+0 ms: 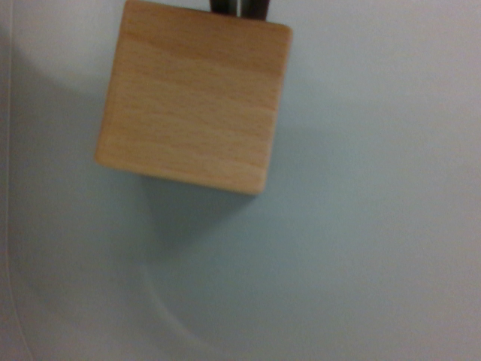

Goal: Push wooden cube

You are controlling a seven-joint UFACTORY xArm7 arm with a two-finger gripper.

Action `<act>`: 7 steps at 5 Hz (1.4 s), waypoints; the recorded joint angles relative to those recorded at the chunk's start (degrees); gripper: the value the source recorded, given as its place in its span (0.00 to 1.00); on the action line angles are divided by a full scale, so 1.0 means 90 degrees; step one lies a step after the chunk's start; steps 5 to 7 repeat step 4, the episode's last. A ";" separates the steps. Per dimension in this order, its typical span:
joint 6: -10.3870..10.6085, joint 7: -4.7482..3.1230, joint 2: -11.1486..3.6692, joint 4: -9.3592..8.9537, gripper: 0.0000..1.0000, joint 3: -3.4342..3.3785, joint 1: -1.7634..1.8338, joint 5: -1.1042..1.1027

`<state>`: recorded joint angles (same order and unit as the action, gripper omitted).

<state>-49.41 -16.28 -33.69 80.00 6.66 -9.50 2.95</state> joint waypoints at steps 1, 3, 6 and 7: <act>0.0000 0.0000 0.0000 0.0000 1.00 0.0000 0.0000 0.0000; -0.0026 0.0007 -0.0045 0.0070 1.00 -0.0006 0.0003 0.0005; -0.0031 0.0009 -0.0055 0.0086 1.00 -0.0007 0.0004 0.0007; -0.0031 0.0009 -0.0055 0.0086 1.00 -0.0007 0.0004 0.0007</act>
